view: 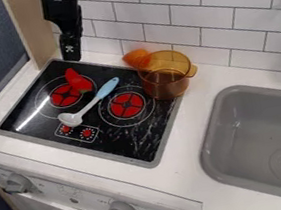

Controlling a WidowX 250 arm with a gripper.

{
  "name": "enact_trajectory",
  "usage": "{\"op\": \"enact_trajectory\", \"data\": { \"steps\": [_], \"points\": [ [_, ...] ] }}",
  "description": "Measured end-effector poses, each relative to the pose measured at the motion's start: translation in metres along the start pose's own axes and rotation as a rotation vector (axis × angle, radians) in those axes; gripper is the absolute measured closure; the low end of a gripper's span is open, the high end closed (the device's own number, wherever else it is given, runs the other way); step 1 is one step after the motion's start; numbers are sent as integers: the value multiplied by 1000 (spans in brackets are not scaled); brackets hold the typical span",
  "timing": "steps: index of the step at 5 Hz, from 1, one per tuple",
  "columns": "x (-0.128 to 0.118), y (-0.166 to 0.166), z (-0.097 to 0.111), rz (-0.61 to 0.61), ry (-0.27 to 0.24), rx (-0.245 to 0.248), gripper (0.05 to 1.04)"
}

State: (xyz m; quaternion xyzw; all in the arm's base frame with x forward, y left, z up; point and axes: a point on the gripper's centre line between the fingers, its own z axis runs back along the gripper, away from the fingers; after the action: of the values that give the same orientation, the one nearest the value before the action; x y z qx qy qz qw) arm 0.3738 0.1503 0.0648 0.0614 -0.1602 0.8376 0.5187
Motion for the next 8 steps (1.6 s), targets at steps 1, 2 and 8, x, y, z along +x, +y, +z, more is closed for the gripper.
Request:
{"op": "enact_trajectory", "data": {
  "steps": [1, 2, 8],
  "points": [
    [-5, 6, -15, -13, -4, 39, 83],
    [-21, 5, -16, -57, 5, 16, 83],
    [-75, -20, -55, -151, 210, 40, 83]
  ]
}}
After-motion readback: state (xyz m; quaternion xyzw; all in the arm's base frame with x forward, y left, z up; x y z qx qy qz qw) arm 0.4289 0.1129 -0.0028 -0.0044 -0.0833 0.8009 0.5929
